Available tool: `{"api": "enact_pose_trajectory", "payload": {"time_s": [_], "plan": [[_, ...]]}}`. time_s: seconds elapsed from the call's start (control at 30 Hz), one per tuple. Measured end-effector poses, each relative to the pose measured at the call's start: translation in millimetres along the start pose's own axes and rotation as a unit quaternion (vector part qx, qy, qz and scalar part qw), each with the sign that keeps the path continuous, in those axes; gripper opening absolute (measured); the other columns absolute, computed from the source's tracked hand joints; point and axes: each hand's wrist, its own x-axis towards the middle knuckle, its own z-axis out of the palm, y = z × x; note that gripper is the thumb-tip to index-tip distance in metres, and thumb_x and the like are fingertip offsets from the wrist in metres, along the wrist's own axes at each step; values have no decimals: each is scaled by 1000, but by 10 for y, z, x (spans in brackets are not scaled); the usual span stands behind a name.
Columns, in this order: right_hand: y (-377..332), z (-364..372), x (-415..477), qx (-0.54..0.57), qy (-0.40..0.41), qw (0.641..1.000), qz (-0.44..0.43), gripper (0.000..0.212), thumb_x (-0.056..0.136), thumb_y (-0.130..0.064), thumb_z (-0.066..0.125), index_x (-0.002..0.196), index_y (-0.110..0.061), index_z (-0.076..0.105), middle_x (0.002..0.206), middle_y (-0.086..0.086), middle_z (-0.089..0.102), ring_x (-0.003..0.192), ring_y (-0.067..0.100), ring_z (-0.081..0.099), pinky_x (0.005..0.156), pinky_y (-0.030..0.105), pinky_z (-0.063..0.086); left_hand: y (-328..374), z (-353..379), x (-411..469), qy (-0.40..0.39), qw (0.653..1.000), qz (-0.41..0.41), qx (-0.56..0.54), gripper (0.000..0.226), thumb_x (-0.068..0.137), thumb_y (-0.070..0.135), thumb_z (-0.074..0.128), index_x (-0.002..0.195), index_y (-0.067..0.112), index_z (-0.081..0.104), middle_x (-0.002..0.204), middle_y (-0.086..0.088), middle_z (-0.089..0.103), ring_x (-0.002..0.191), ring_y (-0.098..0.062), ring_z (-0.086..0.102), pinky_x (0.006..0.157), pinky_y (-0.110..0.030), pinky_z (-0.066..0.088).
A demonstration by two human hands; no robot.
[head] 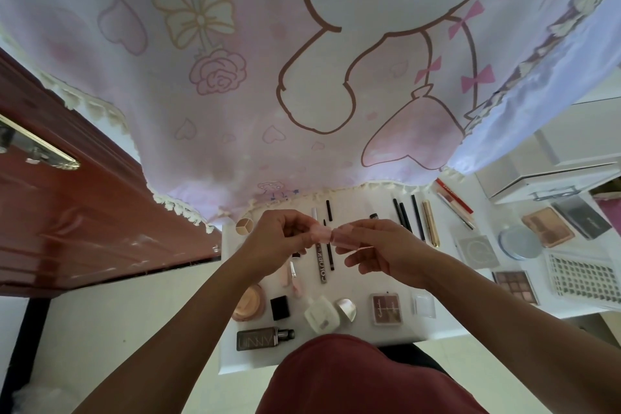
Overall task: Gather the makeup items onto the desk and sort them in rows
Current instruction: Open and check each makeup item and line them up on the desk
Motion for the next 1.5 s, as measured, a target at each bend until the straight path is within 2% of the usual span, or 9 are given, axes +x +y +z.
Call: {"api": "enact_pose_trajectory", "payload": {"time_s": [0.2,0.4,0.53,0.73,0.83,0.97,1.1,1.2,1.5], "plan": [[-8,-20,53,-13,-2,1000,-10,32,83,-17,73,112,-4,67,97,12,70,75,16,65,60,25,50,2,-23,26,2,1000,0,-12,14,79,14,76,93,14,72,82,-8,73,71,-15,66,68,-28,56],[7,-24,104,-13,0,1000,-10,20,92,-14,65,110,-6,69,100,12,73,81,19,68,61,24,52,-33,-31,50,1,1000,-12,-13,18,80,13,76,97,7,72,84,-8,73,70,-12,66,66,-24,54],[38,-41,130,-80,53,993,-73,20,84,-11,74,102,-8,67,87,6,73,80,17,69,62,27,53,-65,-32,90,5,999,-40,-22,23,77,23,77,93,7,73,78,-6,72,66,-16,64,64,-25,54],[180,-82,167,-189,99,961,-179,20,83,-11,76,99,-18,68,94,3,72,85,20,67,64,30,57,-132,44,174,11,996,-78,-43,5,88,11,68,90,9,72,72,-4,71,66,-20,64,64,-29,56],[163,-141,160,-141,62,981,-113,30,89,-23,71,116,-12,66,96,8,73,86,22,69,64,29,56,-99,66,186,0,996,-70,-56,7,85,11,70,92,8,71,76,-1,72,69,-18,65,69,-31,56],[128,-242,115,-34,8,999,-24,31,99,-27,55,108,-1,69,94,17,72,73,20,66,58,25,50,-41,84,214,-24,997,-47,-49,13,84,8,70,97,7,70,84,-6,72,72,-16,65,69,-26,55],[146,-333,137,-71,34,995,-59,18,91,-17,67,104,-5,71,96,13,72,81,17,69,66,27,54,-13,131,256,-26,997,-51,-46,13,85,11,70,96,5,71,83,-4,73,73,-15,66,69,-24,55],[169,-364,158,-136,49,984,-102,22,86,-19,74,106,-8,71,95,12,71,81,13,67,69,26,56,-37,177,306,-15,997,-62,-46,13,87,9,69,97,2,72,83,-7,73,72,-17,66,68,-24,54],[310,-493,245,-205,75,966,-140,22,87,-7,71,109,-12,71,97,5,71,90,20,66,72,25,57,-74,403,489,10,995,-88,-36,7,89,9,67,93,8,73,85,-14,72,73,-22,64,71,-28,55]]}}
